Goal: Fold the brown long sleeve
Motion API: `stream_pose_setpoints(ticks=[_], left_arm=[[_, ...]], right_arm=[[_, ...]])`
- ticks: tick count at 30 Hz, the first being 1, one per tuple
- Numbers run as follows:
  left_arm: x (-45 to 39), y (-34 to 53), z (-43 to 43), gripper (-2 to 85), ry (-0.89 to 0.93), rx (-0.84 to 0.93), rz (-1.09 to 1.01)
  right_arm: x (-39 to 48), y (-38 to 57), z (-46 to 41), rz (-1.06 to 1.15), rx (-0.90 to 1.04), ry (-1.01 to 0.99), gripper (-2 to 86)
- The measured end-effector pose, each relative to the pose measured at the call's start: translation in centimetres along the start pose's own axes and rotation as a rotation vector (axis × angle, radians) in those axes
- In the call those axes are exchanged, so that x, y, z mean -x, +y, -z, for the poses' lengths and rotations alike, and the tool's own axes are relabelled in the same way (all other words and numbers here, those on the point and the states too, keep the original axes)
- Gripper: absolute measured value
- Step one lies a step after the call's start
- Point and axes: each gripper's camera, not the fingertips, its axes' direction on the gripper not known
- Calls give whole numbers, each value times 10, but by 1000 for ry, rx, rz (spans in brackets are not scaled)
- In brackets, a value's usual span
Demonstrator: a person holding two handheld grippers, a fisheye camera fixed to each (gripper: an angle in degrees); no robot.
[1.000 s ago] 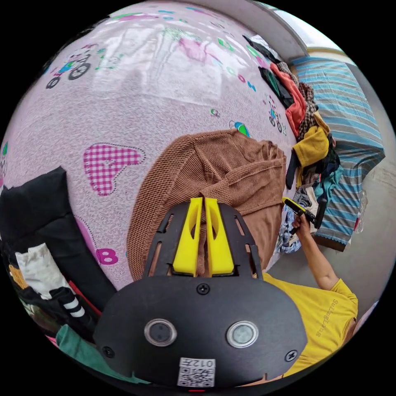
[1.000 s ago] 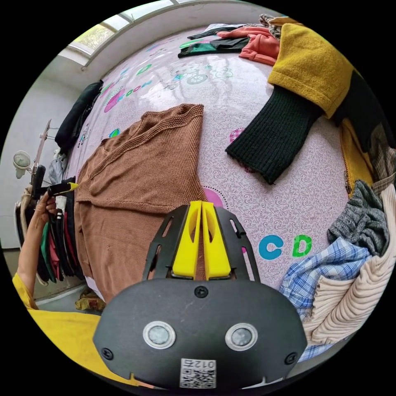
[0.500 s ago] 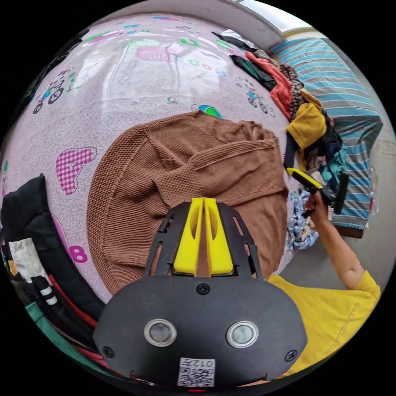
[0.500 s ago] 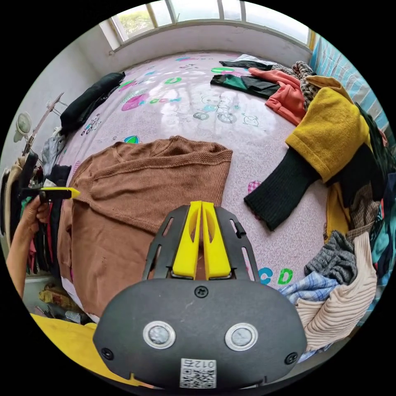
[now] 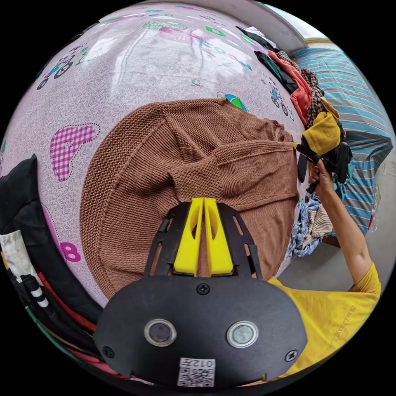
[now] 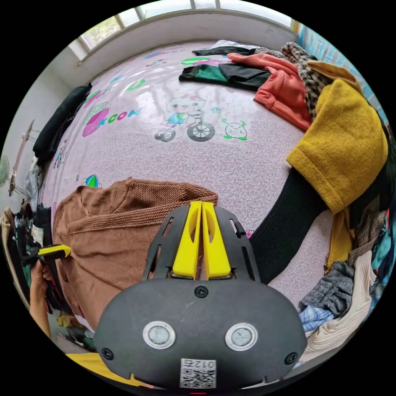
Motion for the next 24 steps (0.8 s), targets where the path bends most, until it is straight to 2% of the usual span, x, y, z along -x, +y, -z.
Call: stream_pose_setpoints(ticks=[5,8,13,18,22,24], left_arm=[[-3,8,5,5,3,-5,-28],[-11,24,22,5,-33,-36,-55],[-22,87,62,4,-109,-72,-74],[-3,195,77,6,-152,-67,97],[13,258,62,7,-268,-39,240],[27,293,54,9,-263,-46,358]], right_arm=[[2,17,-8,-39,-19,27,6],[21,55,9,52,-87,-46,7],[69,164,4,258,20,-194,7],[124,304,-41,433,232,-181,8],[158,363,-69,557,270,-54,8],[176,385,-86,616,268,20,8]])
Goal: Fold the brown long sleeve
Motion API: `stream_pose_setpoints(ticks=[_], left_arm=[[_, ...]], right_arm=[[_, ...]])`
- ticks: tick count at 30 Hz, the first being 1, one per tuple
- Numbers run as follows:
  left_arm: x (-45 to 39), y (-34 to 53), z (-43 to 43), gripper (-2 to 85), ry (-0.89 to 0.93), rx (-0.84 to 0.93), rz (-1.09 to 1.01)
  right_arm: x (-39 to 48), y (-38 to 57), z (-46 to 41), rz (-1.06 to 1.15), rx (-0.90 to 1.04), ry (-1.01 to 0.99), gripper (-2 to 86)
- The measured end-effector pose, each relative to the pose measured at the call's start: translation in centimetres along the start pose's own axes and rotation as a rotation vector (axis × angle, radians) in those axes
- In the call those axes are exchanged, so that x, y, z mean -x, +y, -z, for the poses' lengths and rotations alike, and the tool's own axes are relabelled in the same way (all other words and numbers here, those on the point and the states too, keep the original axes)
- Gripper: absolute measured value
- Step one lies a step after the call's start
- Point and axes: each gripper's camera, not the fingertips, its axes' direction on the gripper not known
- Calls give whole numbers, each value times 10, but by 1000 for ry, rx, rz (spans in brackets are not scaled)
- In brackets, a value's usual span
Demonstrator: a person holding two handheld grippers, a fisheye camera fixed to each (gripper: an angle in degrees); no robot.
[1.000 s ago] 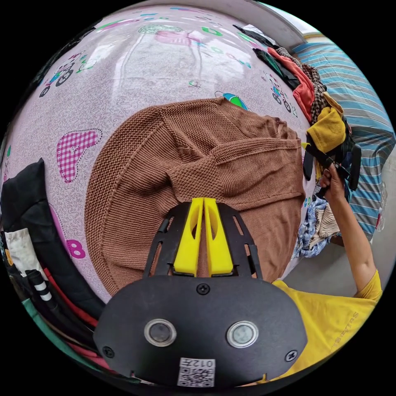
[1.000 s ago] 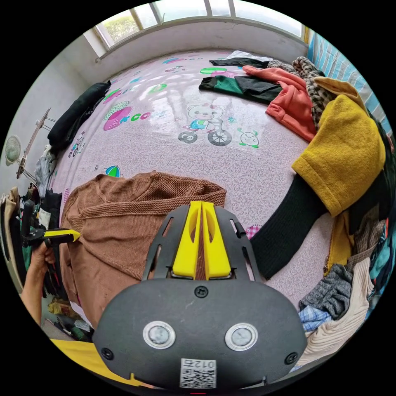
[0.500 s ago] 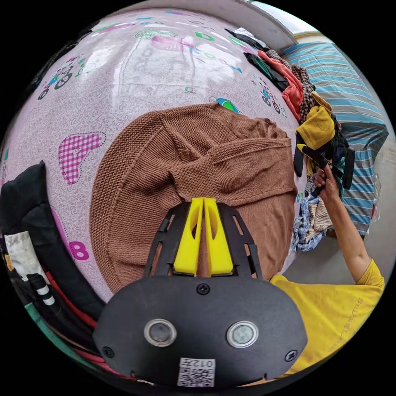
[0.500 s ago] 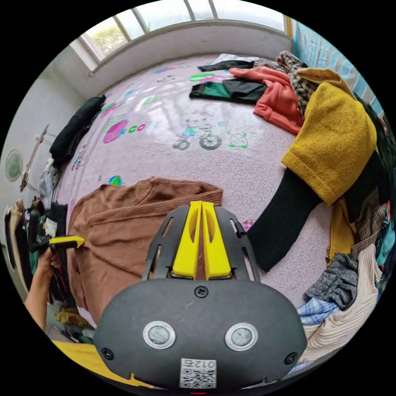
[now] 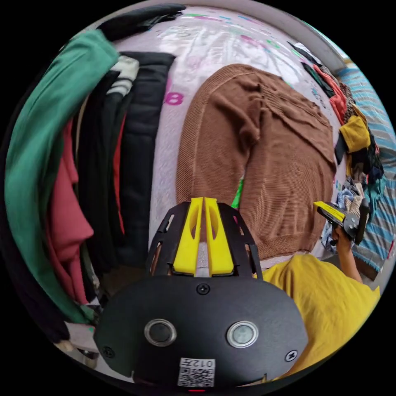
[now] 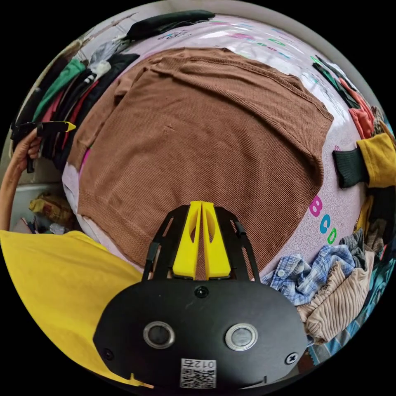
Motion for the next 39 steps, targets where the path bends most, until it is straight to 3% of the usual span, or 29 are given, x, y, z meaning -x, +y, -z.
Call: stream_pose_setpoints(ticks=[3,7,16,20,23,31,36,39], left_arm=[[25,32,-10,17,112,-6,88],[37,61,-21,31,131,1,102],[33,74,-27,16,-11,-2,-20],[43,79,-19,5,50,15,-108],[56,85,-11,3,86,7,-139],[82,96,16,5,321,-48,-173],[80,94,47,5,434,-139,-221],[81,89,59,5,509,-178,-235]], right_arm=[[22,0,-16,42,-1,66,8],[38,2,-32,30,-3,87,9],[81,19,-68,-17,-75,166,8],[92,17,-79,-43,-25,166,3],[106,20,-69,-47,-96,117,2],[216,14,-30,241,-295,34,19],[322,2,2,519,-406,-15,86],[361,-10,9,569,-436,-3,112]])
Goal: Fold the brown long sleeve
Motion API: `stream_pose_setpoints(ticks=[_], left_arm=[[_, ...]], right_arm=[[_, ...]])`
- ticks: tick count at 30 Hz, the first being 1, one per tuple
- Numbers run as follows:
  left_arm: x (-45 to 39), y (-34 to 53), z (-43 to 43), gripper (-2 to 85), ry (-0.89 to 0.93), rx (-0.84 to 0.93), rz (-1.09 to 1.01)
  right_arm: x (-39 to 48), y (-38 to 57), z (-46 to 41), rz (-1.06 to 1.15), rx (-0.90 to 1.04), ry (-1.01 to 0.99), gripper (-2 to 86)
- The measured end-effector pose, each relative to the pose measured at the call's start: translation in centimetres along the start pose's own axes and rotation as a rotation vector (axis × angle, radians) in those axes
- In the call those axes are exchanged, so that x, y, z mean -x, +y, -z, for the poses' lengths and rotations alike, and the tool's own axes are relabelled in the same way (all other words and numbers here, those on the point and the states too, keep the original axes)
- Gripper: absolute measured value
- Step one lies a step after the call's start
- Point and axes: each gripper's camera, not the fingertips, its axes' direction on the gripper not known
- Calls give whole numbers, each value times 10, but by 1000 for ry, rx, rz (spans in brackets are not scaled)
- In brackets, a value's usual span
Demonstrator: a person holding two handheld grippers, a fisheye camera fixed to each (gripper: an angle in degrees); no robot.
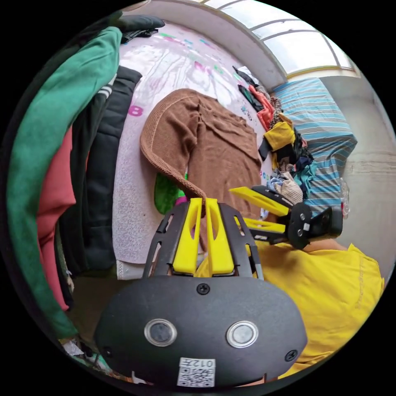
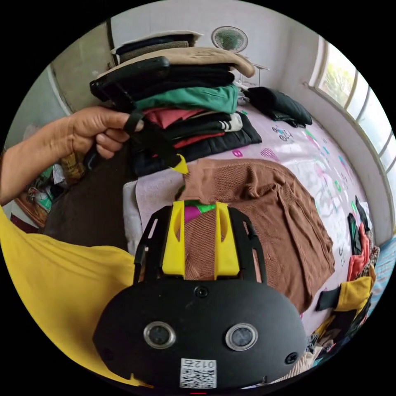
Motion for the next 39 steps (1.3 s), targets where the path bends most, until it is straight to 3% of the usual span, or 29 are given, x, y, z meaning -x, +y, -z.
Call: stream_pose_setpoints(ticks=[5,9,13,17,21,23,28,33,39], left_arm=[[1,-10,4,4,88,-17,-24],[-6,-13,20,4,55,-70,-73],[-20,0,60,4,-59,-270,-114],[-28,18,87,3,-115,-442,-134],[-16,8,55,4,-15,-314,-90],[-12,3,37,4,41,-264,-80],[-11,-7,-1,4,94,-166,-42],[-20,-24,-30,4,102,-73,-43],[-40,-53,-53,4,-1,-74,-85]], right_arm=[[2,-36,-9,1,-4,137,117],[-16,-62,-24,105,84,281,34],[-79,-95,-4,-1,90,128,20],[-199,-158,35,-265,75,-178,16],[-336,-209,77,-634,-52,-609,15],[-380,-219,99,-740,-132,-694,15],[-456,-225,158,-796,-209,-661,18],[-530,-173,200,-912,-255,-656,23],[-576,-115,254,-900,-324,-738,26]])
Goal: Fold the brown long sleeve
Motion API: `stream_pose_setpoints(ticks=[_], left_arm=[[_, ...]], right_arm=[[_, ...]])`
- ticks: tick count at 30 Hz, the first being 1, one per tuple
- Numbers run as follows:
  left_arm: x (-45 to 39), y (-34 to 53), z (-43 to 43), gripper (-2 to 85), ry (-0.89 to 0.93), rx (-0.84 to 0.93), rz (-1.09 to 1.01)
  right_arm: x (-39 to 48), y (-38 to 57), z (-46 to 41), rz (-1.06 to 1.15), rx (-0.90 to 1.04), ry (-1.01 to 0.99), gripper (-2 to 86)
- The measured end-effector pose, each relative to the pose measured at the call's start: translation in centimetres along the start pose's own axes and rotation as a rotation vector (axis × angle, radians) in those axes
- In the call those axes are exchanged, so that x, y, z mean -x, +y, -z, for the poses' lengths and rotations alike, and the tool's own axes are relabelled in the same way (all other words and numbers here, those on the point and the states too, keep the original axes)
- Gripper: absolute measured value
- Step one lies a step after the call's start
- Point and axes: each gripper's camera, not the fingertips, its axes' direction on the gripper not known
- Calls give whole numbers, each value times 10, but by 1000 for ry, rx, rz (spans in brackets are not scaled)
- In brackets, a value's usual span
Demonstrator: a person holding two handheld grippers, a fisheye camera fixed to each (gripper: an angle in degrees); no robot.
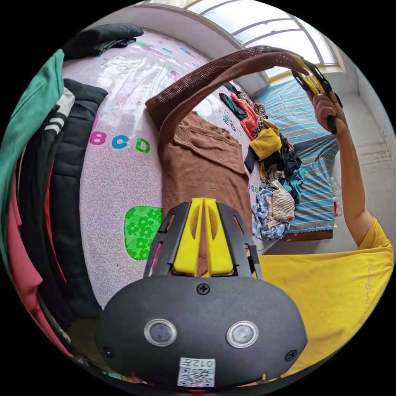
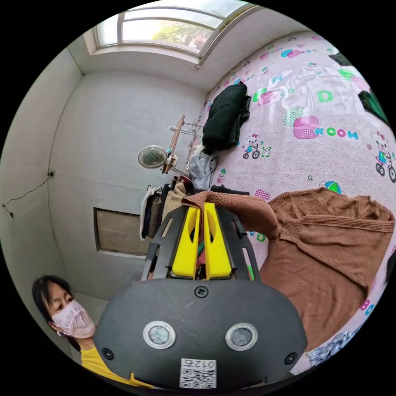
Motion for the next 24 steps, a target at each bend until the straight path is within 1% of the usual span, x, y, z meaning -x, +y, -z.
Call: stream_pose_setpoints(ticks=[1,3,7,10,12,16,19,24], left_arm=[[-2,-4,-2,5,-30,-6,-5],[-7,-23,-13,6,-151,-13,-29],[-13,-59,-29,9,-189,-9,-64],[-22,-89,-48,14,-241,30,-100],[-32,-109,-67,21,-295,79,-130],[-47,-130,-93,31,-412,122,-175],[-61,-144,-112,40,-517,152,-243],[-95,-163,-152,53,-684,231,-420]], right_arm=[[-1,0,9,4,-3,8,26],[-13,-1,40,-3,0,29,26],[-44,-4,88,-59,-28,53,24],[-71,-6,121,-107,-36,57,19],[-91,-8,143,-148,-38,68,14],[-113,-10,174,-196,-61,57,11],[-125,-13,199,-219,-72,58,10],[-140,-21,239,-250,-83,68,8]])
